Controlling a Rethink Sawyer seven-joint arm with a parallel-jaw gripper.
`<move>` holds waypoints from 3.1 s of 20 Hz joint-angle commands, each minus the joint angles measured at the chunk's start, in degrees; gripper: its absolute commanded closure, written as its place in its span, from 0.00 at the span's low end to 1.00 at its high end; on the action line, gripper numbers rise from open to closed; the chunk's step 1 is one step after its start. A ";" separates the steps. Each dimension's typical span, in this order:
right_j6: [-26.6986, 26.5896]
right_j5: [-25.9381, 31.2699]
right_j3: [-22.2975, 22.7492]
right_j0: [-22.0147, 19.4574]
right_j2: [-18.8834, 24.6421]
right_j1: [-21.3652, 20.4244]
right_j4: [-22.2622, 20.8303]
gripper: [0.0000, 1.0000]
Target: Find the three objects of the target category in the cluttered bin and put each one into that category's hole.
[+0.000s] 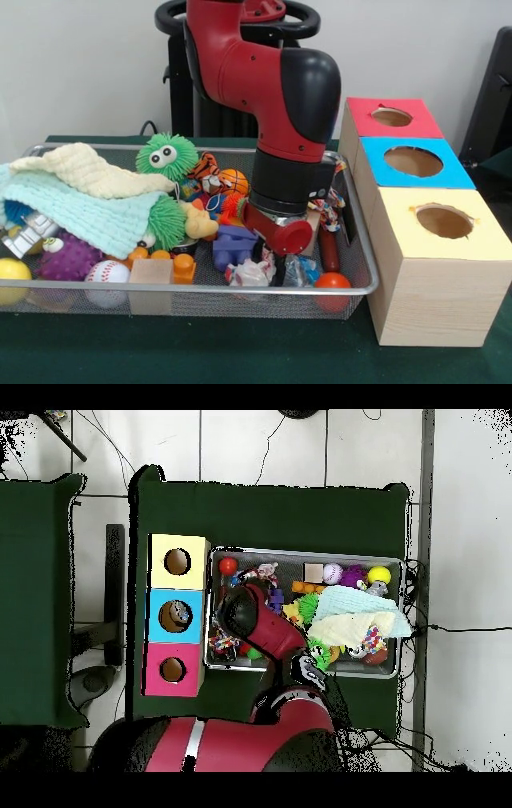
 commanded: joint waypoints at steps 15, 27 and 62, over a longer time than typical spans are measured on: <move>12.68 7.18 4.51 11.73 -0.62 2.30 16.38 1.00; 9.71 6.27 4.62 9.89 -0.18 2.18 14.75 1.00; 3.71 22.96 3.34 12.66 -14.93 -6.51 2.81 1.00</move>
